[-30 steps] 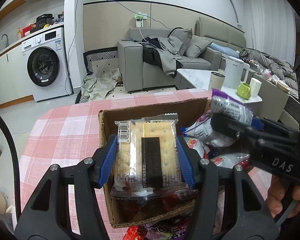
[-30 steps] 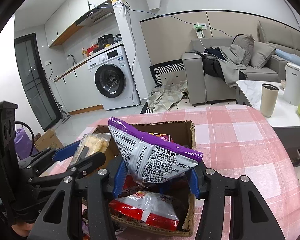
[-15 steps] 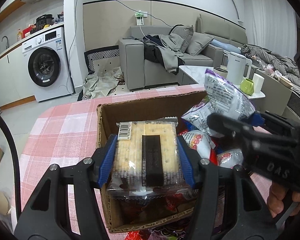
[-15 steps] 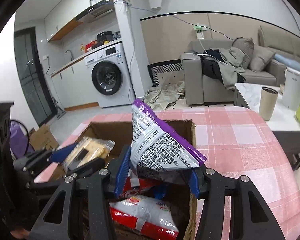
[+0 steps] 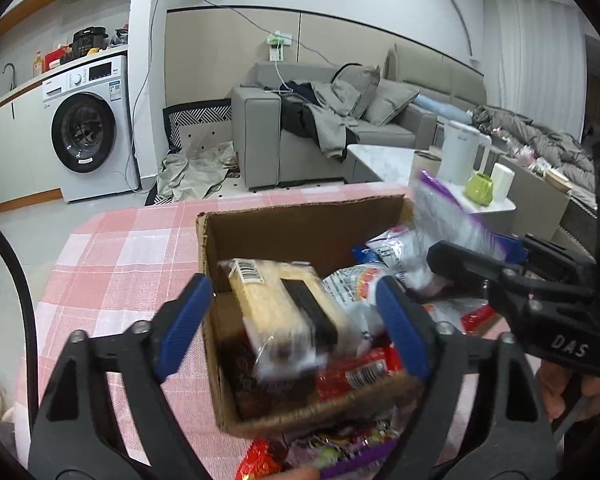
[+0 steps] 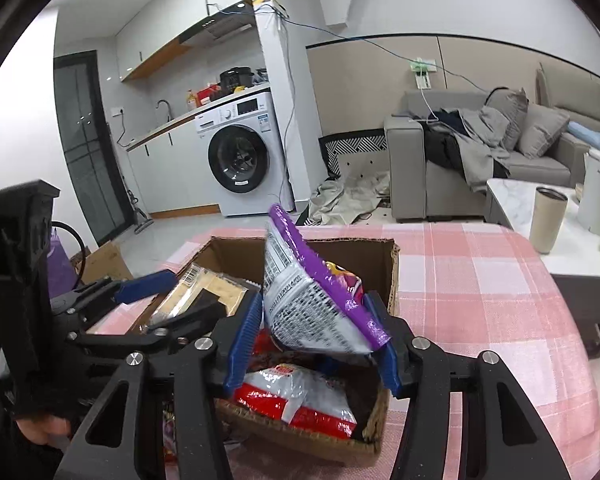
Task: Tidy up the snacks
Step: 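Open both tools to drop the cracker pack and white bag into the box, then move both open tools back from the box toward the remaining snacks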
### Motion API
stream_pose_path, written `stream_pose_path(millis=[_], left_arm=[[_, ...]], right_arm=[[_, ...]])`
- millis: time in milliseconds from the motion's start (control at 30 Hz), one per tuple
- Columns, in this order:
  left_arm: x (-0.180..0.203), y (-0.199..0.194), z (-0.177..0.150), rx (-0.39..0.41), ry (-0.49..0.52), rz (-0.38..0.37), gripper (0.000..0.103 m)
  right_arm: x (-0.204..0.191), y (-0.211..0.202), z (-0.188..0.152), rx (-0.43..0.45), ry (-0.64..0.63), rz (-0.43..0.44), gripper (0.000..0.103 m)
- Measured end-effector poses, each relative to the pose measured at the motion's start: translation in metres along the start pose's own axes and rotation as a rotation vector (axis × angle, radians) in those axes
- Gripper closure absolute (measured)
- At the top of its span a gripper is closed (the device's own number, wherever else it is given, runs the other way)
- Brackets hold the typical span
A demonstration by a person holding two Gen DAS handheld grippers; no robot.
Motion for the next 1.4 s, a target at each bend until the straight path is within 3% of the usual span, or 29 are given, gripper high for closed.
stream_pose_path(millis=[67, 200, 400, 567, 1033, 1400], left_arm=[[-0.003, -0.007, -0.001, -0.006, 0.009, 0.014, 0.015], [-0.008, -0.019, -0.01, -0.028, -0.008, 0.029, 0.001], [-0.011, -0.038, -0.026, -0.045, -0.005, 0.042, 0.001], [-0.019, -0.056, -0.034, -0.046, -0.039, 0.038, 0.001], [-0.028, -0.107, -0.078, -0.064, -0.068, 0.044, 0.001], [-0.025, -0.101, -0.095, -0.107, -0.064, 0.05, 0.001]], right_arm=[[0.001, -0.006, 0.0, -0.001, -0.003, 0.006, 0.047], [0.002, -0.016, -0.005, -0.009, -0.004, 0.016, 0.037], [0.002, -0.029, -0.016, -0.008, -0.008, 0.005, 0.012], [-0.003, -0.035, -0.024, -0.022, 0.0, -0.004, 0.002], [-0.003, -0.055, -0.063, -0.078, 0.096, -0.028, 0.0], [0.01, -0.064, -0.092, -0.106, 0.147, -0.032, 0.0]])
Point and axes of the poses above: each gripper's, at about its wrist camera, not at the fingertips, and y roughly the way its jaws point, x to its right, z to its top, the point moved 10 cm from there along y, roughly the way its jaws point, and after that the axes turned 7 degrees about y, right-handed, at the moved point
